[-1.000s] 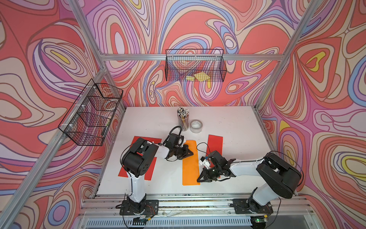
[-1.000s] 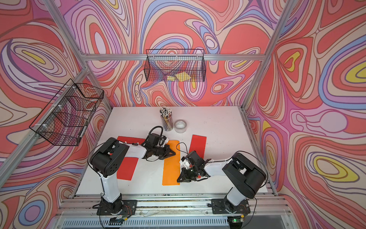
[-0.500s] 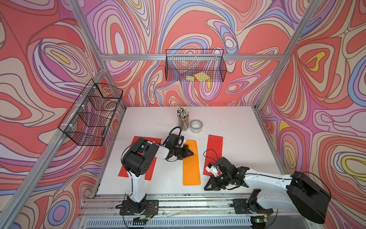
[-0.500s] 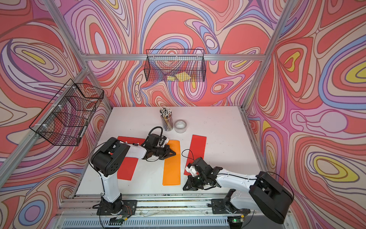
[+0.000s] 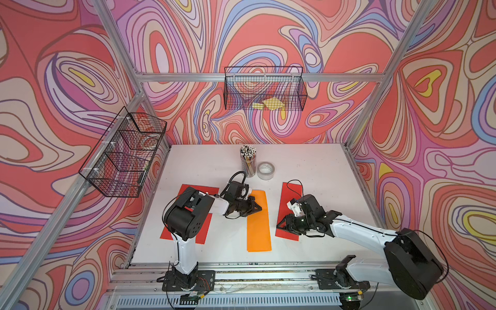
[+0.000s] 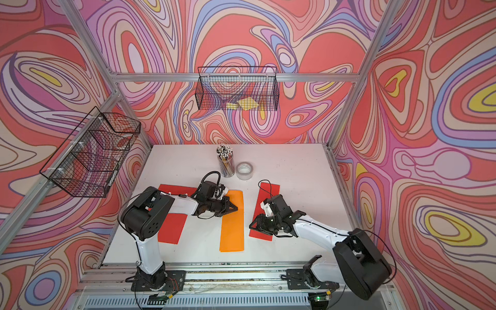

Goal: Fold the rectangular paper in half along the long edge
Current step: Move the paper at the center of the board.

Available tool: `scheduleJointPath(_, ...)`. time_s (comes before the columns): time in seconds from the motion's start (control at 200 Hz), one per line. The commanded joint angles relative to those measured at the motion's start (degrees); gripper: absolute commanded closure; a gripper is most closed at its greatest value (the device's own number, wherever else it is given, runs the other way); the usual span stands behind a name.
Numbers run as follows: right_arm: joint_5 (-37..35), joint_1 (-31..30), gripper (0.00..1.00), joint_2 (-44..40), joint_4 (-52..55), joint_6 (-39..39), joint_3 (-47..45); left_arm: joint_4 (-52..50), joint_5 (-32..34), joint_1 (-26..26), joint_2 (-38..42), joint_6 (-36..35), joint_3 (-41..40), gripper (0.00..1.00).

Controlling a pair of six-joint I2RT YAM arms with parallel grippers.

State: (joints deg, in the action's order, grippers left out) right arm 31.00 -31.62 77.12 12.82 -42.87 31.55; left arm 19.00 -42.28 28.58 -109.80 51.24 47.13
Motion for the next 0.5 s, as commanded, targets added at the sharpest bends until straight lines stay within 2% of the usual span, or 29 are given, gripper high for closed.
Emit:
scheduleJointPath(0.0,3.65,0.06,0.55,4.8,-3.7,3.58,4.04,-4.99,2.31,0.38,-0.41,-0.18,-1.54,1.0)
scheduleJointPath(0.205,5.35,0.06,0.55,13.16,-6.2,4.48,6.69,-4.5,2.29,0.39,-0.25,0.0,-2.04,1.0)
scheduleJointPath(0.491,7.99,-0.83,0.55,17.74,-9.55,3.33,6.4,-4.51,2.38,0.43,-0.22,-0.09,-2.15,1.0)
